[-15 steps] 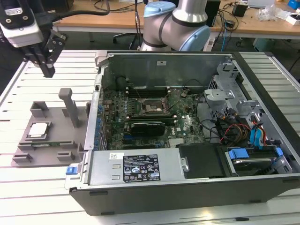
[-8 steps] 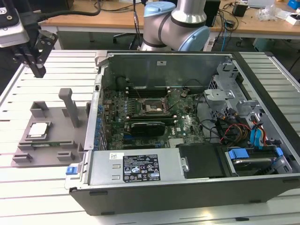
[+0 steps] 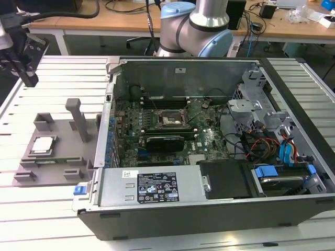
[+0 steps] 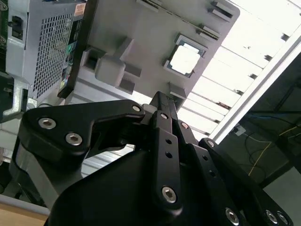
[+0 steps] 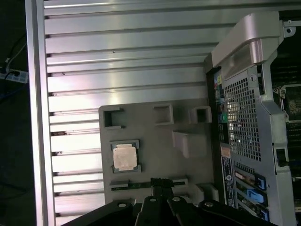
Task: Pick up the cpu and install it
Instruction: 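Reach for the cpu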
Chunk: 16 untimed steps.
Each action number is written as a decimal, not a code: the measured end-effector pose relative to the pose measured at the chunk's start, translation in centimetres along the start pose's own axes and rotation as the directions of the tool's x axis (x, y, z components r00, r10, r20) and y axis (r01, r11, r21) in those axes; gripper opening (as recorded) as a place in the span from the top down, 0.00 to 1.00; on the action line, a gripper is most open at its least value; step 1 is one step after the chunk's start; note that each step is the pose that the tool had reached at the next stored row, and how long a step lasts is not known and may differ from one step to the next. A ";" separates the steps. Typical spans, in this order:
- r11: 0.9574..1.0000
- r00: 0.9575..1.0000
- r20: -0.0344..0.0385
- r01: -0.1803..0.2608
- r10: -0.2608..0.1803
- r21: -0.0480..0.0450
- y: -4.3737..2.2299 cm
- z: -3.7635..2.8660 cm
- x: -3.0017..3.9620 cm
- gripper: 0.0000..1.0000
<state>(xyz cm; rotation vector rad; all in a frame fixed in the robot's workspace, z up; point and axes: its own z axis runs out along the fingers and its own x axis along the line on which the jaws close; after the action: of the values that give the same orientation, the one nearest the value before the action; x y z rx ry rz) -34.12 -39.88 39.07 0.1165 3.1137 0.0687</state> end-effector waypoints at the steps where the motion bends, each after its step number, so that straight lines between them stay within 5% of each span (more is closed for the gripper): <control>1: 1.000 1.000 0.000 0.000 0.000 0.000 -0.02 0.06 0.31 0.89; 13: 1.000 1.000 0.000 0.000 0.000 0.000 -0.17 1.03 2.56 0.89; 16: 1.000 1.000 0.001 0.001 -0.001 0.007 0.19 1.32 2.69 0.89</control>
<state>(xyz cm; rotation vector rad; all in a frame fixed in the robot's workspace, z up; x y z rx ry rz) -36.76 -39.43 37.70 0.1156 3.1136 0.0573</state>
